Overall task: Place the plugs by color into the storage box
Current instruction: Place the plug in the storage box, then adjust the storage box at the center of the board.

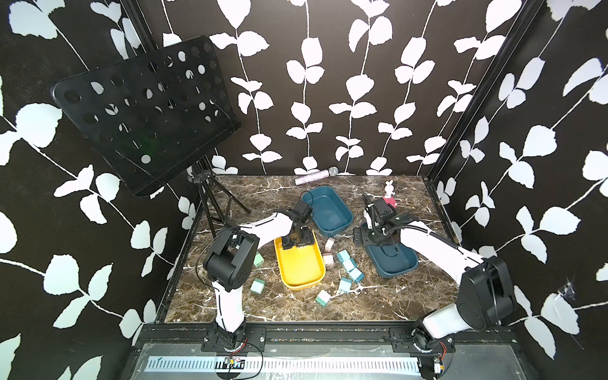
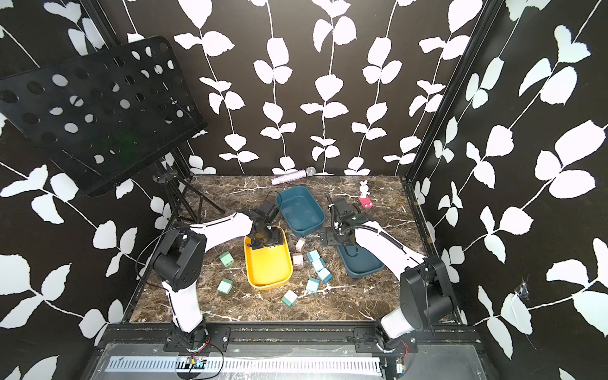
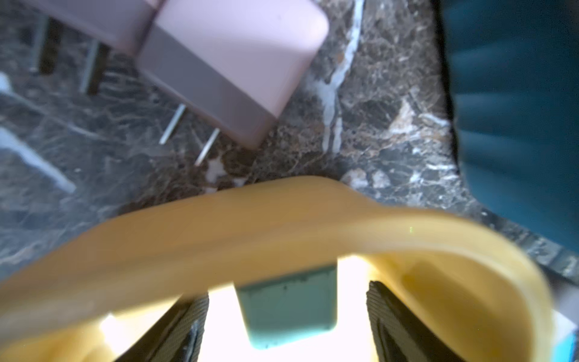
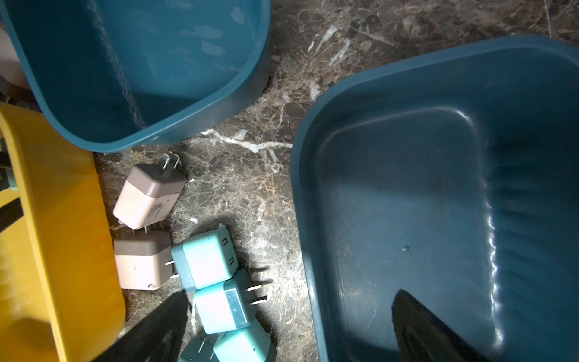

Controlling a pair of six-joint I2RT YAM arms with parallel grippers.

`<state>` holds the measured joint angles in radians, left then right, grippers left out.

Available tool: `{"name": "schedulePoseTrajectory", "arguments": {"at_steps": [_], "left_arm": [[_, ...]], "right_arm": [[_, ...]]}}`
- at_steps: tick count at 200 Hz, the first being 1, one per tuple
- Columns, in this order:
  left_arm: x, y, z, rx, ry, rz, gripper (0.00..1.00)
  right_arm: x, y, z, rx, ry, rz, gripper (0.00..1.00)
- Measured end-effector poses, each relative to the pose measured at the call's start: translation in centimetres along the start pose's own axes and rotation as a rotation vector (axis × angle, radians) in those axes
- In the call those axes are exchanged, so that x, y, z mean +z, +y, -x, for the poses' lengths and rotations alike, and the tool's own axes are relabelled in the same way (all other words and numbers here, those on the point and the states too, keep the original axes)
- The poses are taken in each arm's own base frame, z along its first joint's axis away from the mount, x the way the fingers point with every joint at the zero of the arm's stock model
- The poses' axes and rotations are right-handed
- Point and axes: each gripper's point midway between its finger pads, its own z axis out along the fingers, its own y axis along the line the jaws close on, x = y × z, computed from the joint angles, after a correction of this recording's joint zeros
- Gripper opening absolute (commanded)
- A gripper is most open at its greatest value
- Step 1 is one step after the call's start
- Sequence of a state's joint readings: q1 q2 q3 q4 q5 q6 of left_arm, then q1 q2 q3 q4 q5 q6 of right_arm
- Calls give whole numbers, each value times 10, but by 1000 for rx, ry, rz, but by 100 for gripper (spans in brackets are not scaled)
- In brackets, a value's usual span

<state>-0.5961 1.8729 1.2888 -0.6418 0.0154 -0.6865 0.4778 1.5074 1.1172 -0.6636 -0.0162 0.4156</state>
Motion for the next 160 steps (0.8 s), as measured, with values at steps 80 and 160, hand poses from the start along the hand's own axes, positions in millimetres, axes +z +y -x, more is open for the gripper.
{"name": "schedulePoseTrajectory", "arguments": {"at_steps": [80, 160], "left_arm": [[-141, 34, 8, -81, -216, 22, 85], [-96, 131, -41, -332, -21, 185, 92]], "right_arm": [[0, 2, -1, 1, 6, 13, 98], [0, 7, -3, 3, 18, 42, 99]]}}
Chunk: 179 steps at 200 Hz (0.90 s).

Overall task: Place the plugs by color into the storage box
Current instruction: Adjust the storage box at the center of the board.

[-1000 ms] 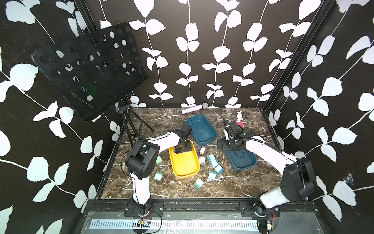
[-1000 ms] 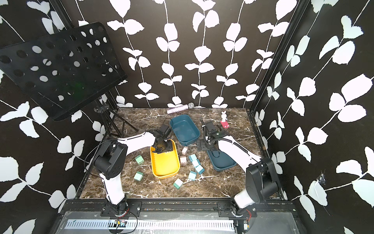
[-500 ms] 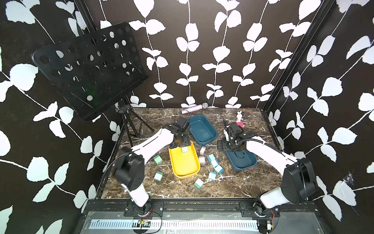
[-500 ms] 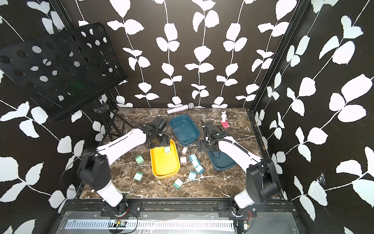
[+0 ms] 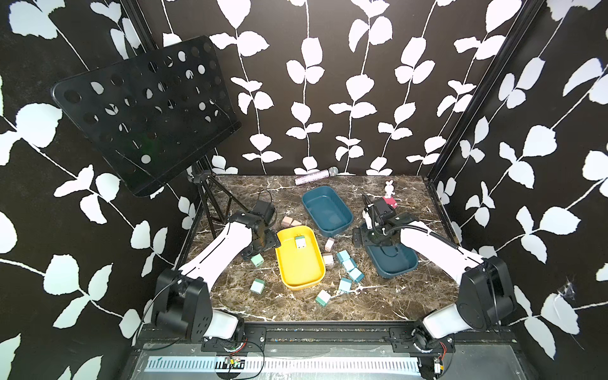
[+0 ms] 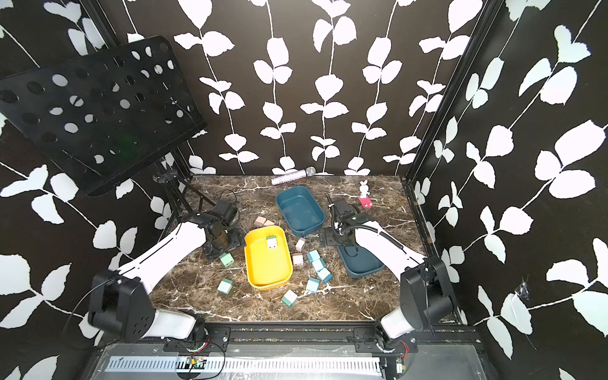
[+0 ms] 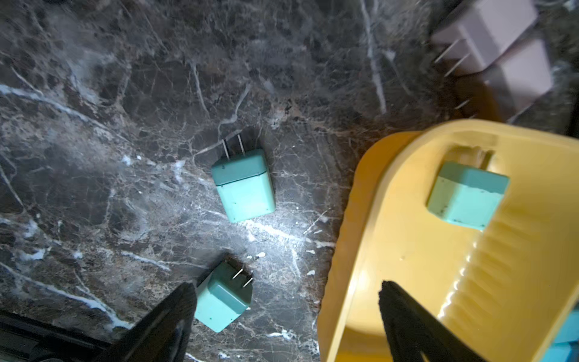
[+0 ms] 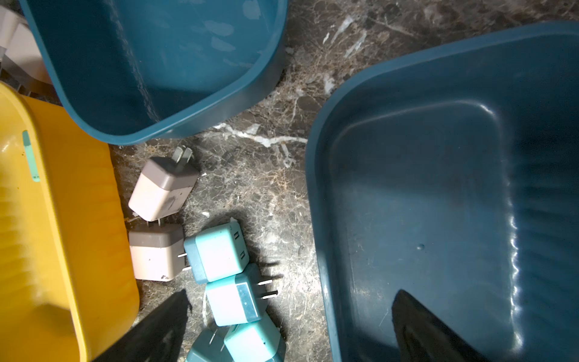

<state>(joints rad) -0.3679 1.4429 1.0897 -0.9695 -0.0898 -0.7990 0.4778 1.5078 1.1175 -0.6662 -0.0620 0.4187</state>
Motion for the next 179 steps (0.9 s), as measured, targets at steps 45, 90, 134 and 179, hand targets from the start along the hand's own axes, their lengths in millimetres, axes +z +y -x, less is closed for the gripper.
{"name": "schedulePoseTrajectory", "arguments": {"at_steps": [45, 90, 134, 179], "left_arm": [[27, 0, 5, -34, 51, 5, 91], [46, 9, 7, -85, 82, 1, 88], [42, 7, 12, -72, 67, -25, 87], [10, 6, 24, -55, -26, -79, 84]], "right_arm": [[0, -1, -2, 0, 9, -2, 98], [-3, -2, -6, 1, 8, -2, 99], [-3, -3, -8, 1, 14, -4, 99], [-3, -3, -8, 1, 14, -3, 99]]}}
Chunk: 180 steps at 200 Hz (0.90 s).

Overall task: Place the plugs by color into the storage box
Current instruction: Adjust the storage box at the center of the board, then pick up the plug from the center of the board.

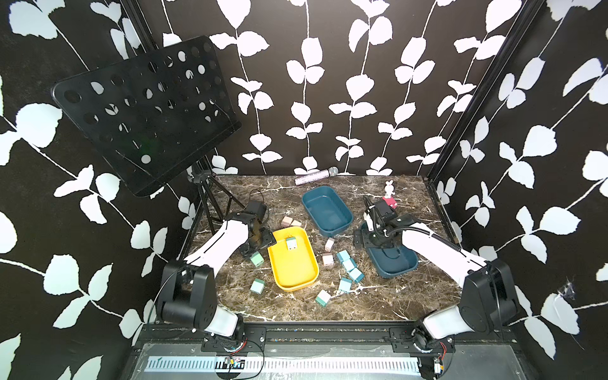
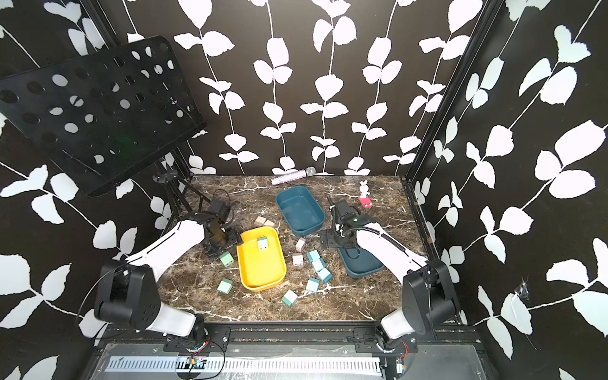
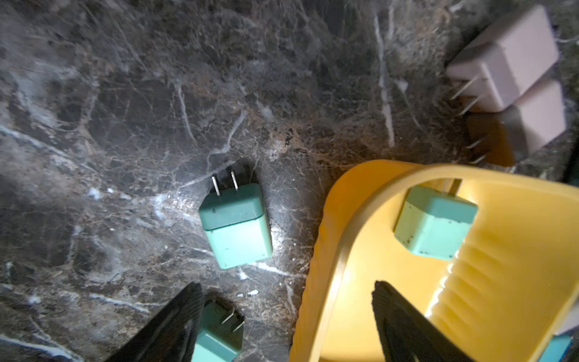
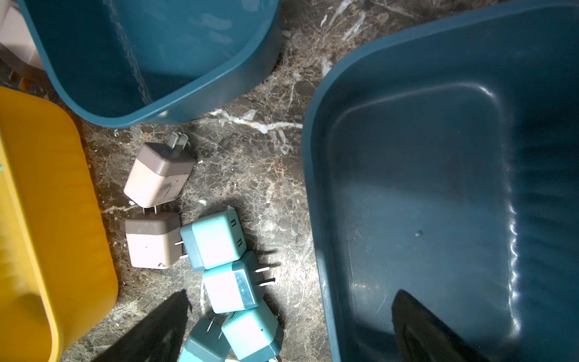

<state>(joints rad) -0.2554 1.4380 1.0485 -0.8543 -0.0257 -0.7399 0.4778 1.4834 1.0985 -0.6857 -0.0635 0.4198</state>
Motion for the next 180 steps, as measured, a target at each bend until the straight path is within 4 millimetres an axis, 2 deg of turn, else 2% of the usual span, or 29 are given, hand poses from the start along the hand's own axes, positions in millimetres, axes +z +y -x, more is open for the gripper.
{"name": "schedulePoseTrajectory", "arguments": {"at_steps": [23, 43, 78, 128, 180], "left_arm": [[-15, 7, 4, -21, -48, -15, 83], [-14, 20, 2, -57, -51, -5, 83], [15, 39, -11, -103, 20, 44, 83], [55, 35, -14, -133, 84, 41, 82], [71, 36, -13, -119, 99, 66, 66]], "right_arm": [[0, 0, 0, 0, 0, 0, 99], [0, 0, 0, 0, 1, 1, 99], [0, 0, 0, 0, 1, 1, 98], [4, -3, -8, 0, 19, -5, 99], [1, -5, -13, 1, 20, -7, 99]]}}
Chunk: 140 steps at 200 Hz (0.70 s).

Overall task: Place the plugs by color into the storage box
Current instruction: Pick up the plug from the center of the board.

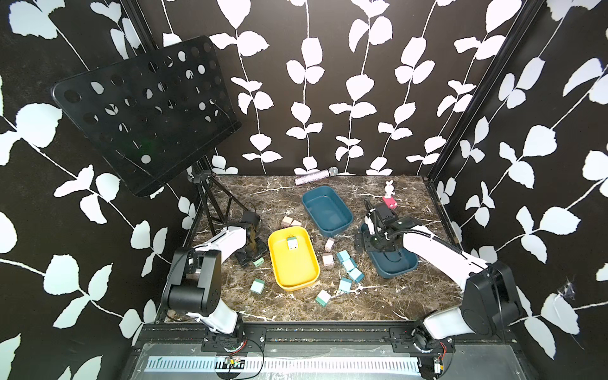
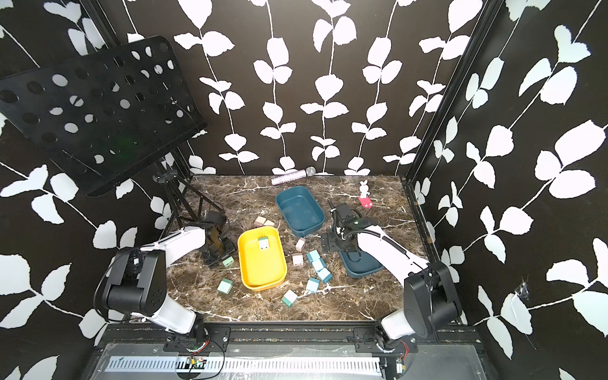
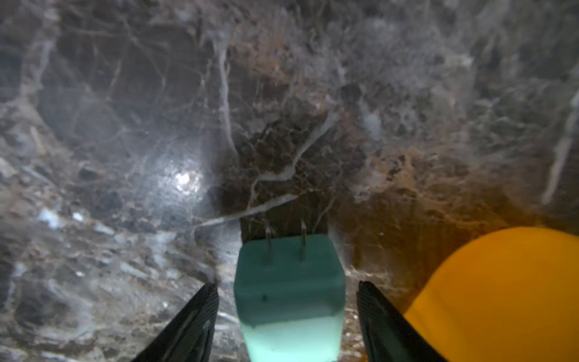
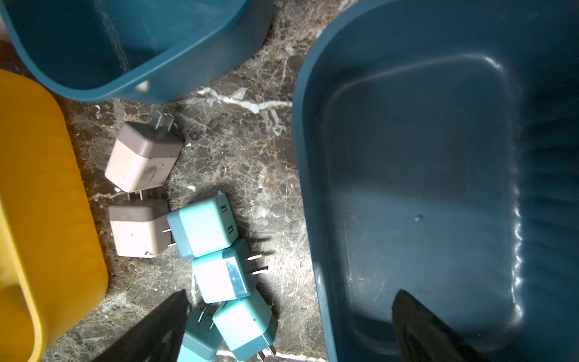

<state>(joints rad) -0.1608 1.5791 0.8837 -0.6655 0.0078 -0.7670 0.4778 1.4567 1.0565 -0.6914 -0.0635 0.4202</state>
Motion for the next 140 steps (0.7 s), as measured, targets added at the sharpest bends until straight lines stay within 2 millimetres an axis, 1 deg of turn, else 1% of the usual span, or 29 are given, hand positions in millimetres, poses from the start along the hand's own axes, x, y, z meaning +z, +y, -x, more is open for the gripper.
{"name": "schedulePoseTrajectory", "arguments": {"at_steps": [12, 30, 42, 52, 68, 76, 89, 117, 140], "left_arm": [[3, 0, 0, 2, 3, 4, 64], [4, 0, 1, 6, 3, 5, 54], [4, -1, 1, 8, 0, 2, 51], [4, -1, 2, 11, -1, 1, 48], [4, 0, 2, 19, -3, 5, 43], [4, 0, 2, 24, -4, 8, 42], [3, 0, 3, 34, -7, 10, 42], [0, 2, 3, 52, -5, 20, 40], [-11, 1, 5, 64, -18, 16, 40]], "right_arm": [[-2, 0, 1, 0, -5, 1, 99], [-6, -1, 1, -1, -14, -5, 99], [-12, -3, 2, -1, -27, -12, 99], [-20, -3, 5, -1, -43, -14, 99], [-36, 0, 17, -2, -94, -6, 99], [-44, 1, 23, -1, -124, -1, 99], [-51, 3, 28, -1, -149, 5, 99], [-49, 2, 26, 1, -139, 2, 99], [-45, -3, 21, 13, -122, -8, 99]]}}
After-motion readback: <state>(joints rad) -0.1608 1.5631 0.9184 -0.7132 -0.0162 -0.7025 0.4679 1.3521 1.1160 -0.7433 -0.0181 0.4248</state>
